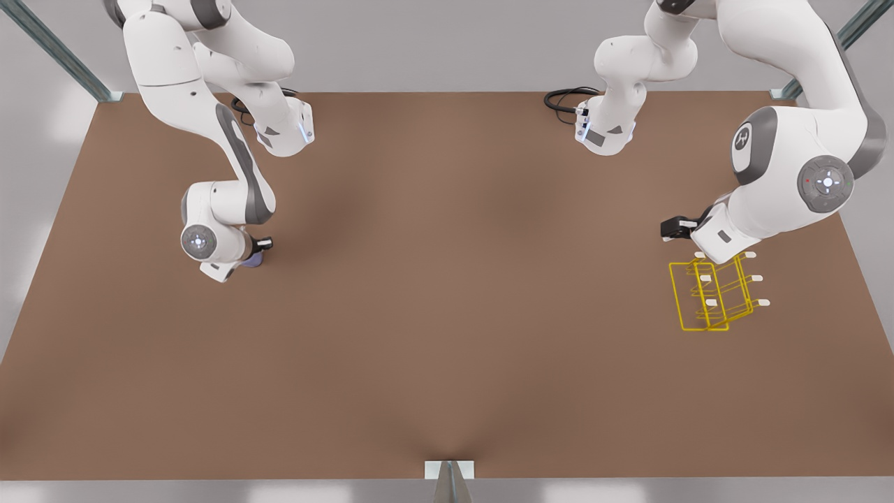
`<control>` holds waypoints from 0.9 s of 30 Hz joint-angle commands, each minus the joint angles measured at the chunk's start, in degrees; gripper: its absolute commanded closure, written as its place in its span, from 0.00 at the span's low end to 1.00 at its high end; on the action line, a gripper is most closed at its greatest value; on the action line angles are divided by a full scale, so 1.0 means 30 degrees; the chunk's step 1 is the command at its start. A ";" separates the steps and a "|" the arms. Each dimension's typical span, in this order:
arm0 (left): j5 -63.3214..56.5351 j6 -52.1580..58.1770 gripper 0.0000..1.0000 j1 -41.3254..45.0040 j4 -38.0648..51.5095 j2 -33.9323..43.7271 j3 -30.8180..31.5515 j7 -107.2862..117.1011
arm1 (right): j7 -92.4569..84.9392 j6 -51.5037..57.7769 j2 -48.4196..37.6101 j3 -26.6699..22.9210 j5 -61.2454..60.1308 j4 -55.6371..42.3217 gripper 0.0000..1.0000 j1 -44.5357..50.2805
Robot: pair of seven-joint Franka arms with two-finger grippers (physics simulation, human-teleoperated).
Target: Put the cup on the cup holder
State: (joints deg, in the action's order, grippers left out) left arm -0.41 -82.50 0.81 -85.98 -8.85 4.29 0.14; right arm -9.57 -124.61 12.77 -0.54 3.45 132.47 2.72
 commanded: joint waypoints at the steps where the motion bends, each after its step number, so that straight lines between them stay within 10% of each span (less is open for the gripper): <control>1: -0.0011 0.0049 0.00 -0.0006 0.0008 0.0019 0.0006 -0.0017 | -0.0649 0.0139 0.0049 0.0004 0.0081 -0.0066 0.79 0.0001; 15: 0.0018 0.0137 0.00 -0.0006 0.0008 0.0049 0.0006 -0.0046 | -0.2202 0.2102 0.0927 0.0619 -0.2729 -0.6597 0.79 0.2138; 27: -0.0011 0.0518 0.00 -0.0006 0.0008 0.0078 0.0006 0.0041 | -0.4720 0.1662 1.1063 0.0648 -3.1584 -1.8436 0.79 0.9843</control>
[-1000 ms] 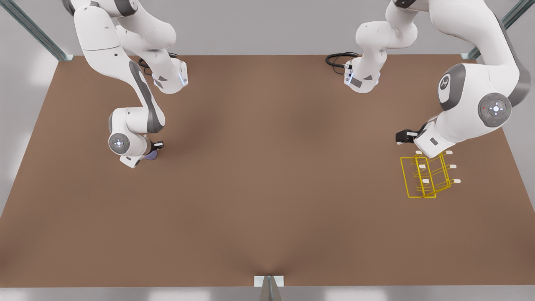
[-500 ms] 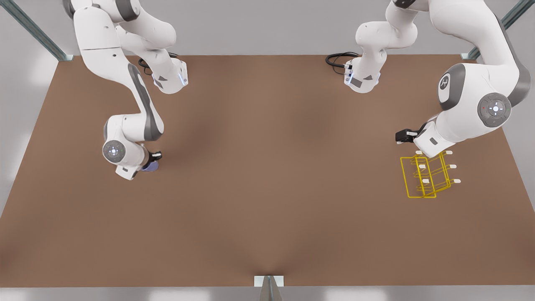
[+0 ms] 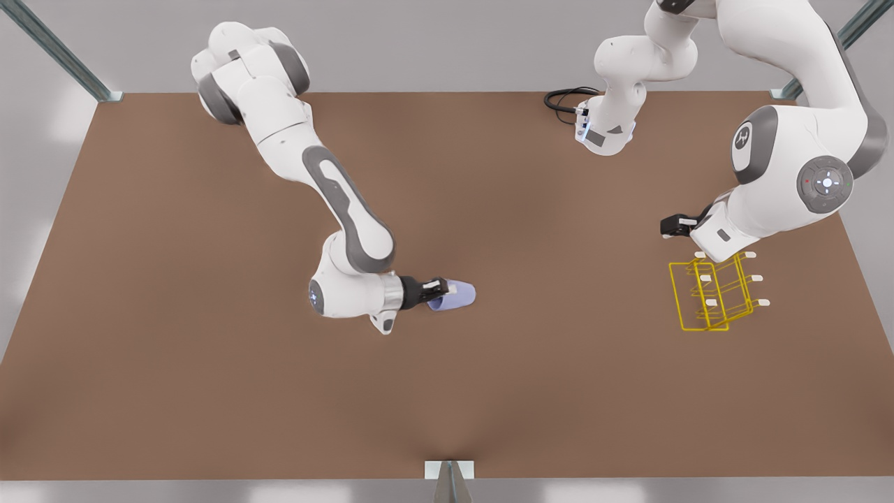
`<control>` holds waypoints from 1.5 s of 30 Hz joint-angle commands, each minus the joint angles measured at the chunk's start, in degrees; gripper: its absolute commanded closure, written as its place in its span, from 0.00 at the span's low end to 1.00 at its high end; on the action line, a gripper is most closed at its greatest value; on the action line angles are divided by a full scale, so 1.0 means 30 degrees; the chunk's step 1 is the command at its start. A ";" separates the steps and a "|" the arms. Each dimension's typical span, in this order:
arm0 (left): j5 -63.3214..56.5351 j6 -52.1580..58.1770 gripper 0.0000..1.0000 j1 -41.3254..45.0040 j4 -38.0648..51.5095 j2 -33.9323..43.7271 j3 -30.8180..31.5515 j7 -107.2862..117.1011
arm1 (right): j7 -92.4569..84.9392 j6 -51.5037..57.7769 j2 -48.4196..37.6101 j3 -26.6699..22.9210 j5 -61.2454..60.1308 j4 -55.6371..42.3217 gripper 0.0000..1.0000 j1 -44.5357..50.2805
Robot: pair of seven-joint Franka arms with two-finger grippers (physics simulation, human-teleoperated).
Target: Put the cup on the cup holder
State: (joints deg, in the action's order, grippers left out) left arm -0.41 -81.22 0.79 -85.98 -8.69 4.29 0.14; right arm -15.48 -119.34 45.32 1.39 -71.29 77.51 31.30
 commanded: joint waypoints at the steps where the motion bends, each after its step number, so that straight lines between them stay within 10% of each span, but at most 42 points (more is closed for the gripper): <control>1: -0.0010 0.0092 0.00 0.0002 0.0008 0.0025 0.0006 0.0041 | -0.3892 -0.0092 0.0918 0.0004 -0.8815 -0.0086 0.79 0.0935; 20: -0.0040 0.0063 0.00 -0.0027 0.0008 -0.0004 -0.0023 0.0099 | -0.7615 -0.0092 0.5050 -0.0171 -1.2098 -0.1200 0.79 0.2459; 22: -0.0040 0.0063 0.00 0.0002 0.0008 -0.0004 -0.0023 0.0070 | -0.7585 -0.0208 0.5080 -0.0171 -1.2010 -0.1170 0.00 0.2459; 33: 0.0048 0.0766 0.00 0.0148 0.0887 0.0084 0.0036 0.0363 | -0.7527 -0.0180 0.4582 -0.0025 -0.8525 -0.0262 0.00 0.0877; 37: 0.0048 0.0767 0.00 0.2050 0.0975 -0.0589 0.0182 0.7329 | -0.6533 0.3215 0.3616 -0.0025 -0.3752 0.0646 0.00 -0.1523; 41: 0.0078 0.0356 0.00 0.5798 0.4076 -0.4921 0.0211 2.1498 | -0.5887 1.4871 0.2446 -0.0840 0.7697 -0.1079 0.00 -0.7295; 45: 0.0898 -1.2237 0.00 0.7268 -0.0605 -0.6742 0.0240 4.0349 | 0.1931 1.6168 -0.6050 -0.1959 2.1912 -0.1317 0.00 -0.5950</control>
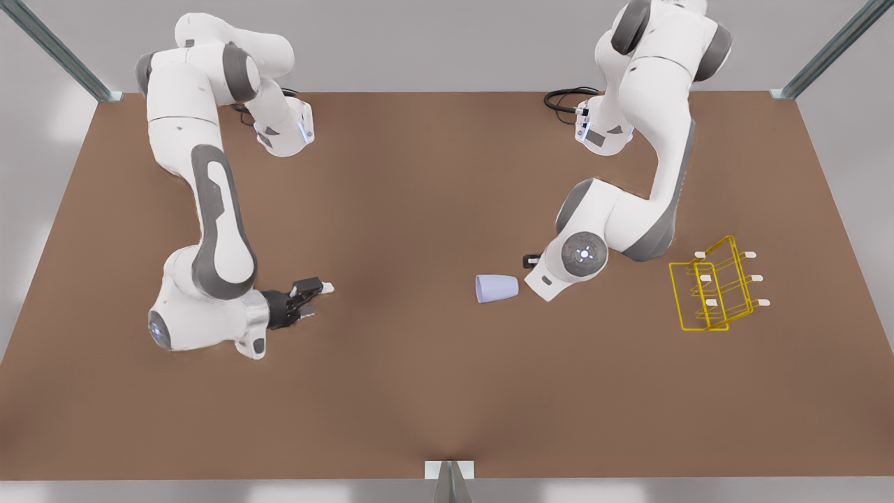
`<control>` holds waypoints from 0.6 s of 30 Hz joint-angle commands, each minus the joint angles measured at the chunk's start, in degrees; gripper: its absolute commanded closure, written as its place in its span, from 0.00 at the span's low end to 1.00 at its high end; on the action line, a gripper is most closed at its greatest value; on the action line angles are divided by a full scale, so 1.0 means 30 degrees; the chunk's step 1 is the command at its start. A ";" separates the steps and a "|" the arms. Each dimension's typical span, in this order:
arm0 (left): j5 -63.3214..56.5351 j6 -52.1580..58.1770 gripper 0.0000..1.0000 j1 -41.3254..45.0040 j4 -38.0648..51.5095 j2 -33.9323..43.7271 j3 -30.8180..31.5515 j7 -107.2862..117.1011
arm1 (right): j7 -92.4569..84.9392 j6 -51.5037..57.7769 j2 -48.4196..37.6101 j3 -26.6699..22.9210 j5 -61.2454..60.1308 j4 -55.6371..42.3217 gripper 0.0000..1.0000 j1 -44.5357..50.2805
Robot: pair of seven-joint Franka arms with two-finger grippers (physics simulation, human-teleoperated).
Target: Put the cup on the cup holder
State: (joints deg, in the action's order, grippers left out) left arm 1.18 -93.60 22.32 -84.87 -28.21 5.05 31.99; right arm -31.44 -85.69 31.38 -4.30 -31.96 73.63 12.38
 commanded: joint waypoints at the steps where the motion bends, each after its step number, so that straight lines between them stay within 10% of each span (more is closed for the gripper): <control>1: 0.0601 -1.0661 0.00 0.0264 -0.2000 -0.0176 0.0017 3.1054 | 0.9626 0.4951 -0.2636 0.0055 1.0299 0.0035 0.00 0.0735; 7: 0.3530 -1.5175 0.00 0.0792 -0.4755 -0.0030 0.0017 3.6562 | 1.2120 0.3574 -0.7677 0.0055 1.1150 0.3756 0.00 0.0736; 18: 0.4176 -1.6730 0.00 0.1553 -0.6748 -0.0674 0.0017 4.1076 | 1.2062 0.3515 -0.7736 0.0055 1.1150 0.3873 0.00 0.0795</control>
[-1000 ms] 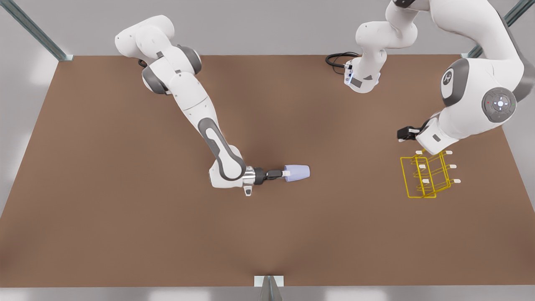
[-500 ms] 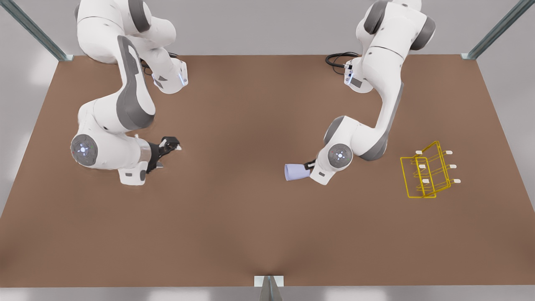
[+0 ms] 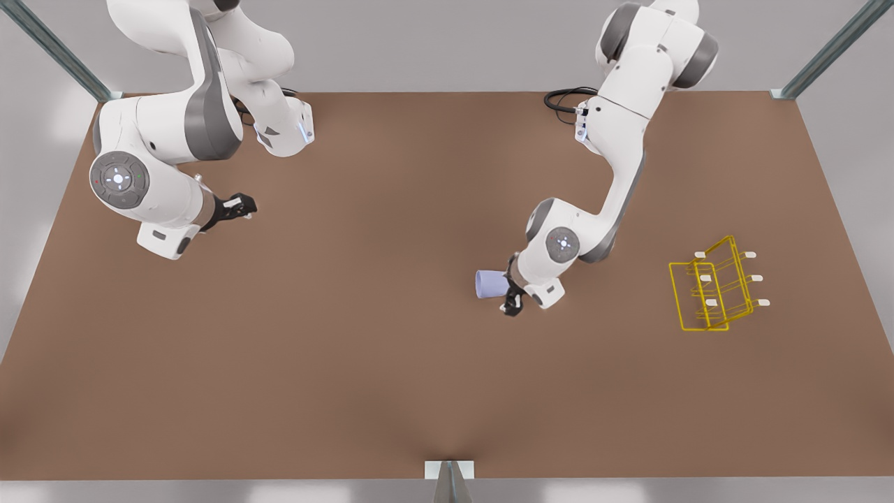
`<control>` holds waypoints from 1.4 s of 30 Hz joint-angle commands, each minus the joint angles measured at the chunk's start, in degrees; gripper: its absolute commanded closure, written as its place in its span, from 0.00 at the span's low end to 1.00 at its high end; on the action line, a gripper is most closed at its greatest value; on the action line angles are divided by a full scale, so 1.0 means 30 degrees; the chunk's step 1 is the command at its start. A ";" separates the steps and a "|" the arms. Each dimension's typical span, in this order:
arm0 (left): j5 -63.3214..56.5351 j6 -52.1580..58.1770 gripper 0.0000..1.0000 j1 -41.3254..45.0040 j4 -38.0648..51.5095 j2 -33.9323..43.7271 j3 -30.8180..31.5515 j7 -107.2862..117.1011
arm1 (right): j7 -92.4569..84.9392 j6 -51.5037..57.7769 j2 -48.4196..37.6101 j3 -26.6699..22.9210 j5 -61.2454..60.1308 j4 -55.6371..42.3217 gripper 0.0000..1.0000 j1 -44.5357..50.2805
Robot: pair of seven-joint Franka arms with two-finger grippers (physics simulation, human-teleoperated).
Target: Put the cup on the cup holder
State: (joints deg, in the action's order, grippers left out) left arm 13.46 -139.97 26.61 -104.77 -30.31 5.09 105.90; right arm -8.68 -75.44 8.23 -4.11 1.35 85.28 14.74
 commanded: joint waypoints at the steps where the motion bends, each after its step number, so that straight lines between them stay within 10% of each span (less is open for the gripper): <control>1: 0.0085 -0.1125 0.00 0.0211 -0.0642 0.0140 0.0002 1.6350 | 0.4445 0.0097 -0.0020 -0.0006 0.0047 -0.0008 0.00 0.0008; 42: -0.0208 -0.3937 0.07 0.1558 -0.1551 -0.2320 0.0002 1.0930 | 0.4122 0.0068 0.0273 0.0023 -0.0861 -0.0183 0.00 -0.0050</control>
State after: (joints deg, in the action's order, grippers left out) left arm 12.83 -150.71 31.28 -109.47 -37.13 5.09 137.78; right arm 2.60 -75.26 9.13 -4.03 -1.20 84.75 14.59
